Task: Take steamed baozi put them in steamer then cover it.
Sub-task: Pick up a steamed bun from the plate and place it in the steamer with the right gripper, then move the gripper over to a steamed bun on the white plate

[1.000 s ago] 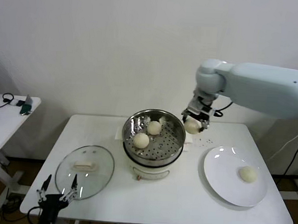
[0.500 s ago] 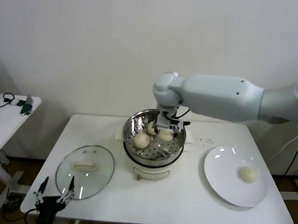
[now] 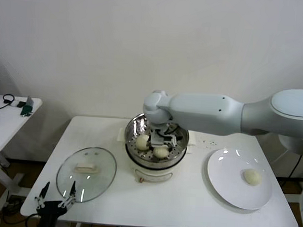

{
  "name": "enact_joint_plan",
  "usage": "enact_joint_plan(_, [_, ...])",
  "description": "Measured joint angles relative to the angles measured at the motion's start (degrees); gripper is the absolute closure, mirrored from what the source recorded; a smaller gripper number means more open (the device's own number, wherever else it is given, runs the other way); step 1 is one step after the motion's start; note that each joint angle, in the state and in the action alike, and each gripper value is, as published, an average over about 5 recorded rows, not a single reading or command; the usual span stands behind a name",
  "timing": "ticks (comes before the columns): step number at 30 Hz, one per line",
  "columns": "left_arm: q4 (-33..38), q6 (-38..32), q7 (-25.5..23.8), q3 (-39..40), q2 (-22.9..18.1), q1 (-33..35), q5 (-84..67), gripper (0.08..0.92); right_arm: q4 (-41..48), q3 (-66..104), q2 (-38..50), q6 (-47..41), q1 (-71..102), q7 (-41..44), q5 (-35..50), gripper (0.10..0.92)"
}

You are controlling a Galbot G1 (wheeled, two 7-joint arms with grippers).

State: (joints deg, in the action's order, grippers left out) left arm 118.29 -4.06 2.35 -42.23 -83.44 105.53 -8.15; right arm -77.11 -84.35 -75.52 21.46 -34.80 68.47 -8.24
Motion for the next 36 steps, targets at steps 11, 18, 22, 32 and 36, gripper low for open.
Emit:
enact_joint_plan(11, [-0.1, 0.0, 0.1, -0.1, 0.0, 0.0, -0.2, 0.177, -0.5, 0.1, 0.1, 0.1, 0.9, -0.1, -1.3, 0.224])
enact_joint_plan(18, [0.3, 0.1, 0.0, -0.2, 0.1, 0.1, -0.5, 0.177, -1.1, 0.9, 1.0, 0.6, 0.1, -0.2, -1.0, 0.203])
enact_joint_plan(22, [0.5, 0.2, 0.0, -0.1, 0.1, 0.1, -0.5, 0.177, -1.4, 1.7, 1.9, 1.1, -0.9, -0.3, -0.5, 0.202])
enact_joint_plan(32, [1.1, 0.3, 0.0, 0.0, 0.2, 0.0, -0.3, 0.177, -2.5, 2.2, 7.5, 0.9, -5.5, -1.0, 2.3, 0.203])
enact_joint_plan(36, [1.3, 0.4, 0.0, 0.2, 0.3, -0.3, -0.1, 0.177, -2.4, 0.5, 11.8, -1.9, -8.4, -3.2, 6.4, 0.203])
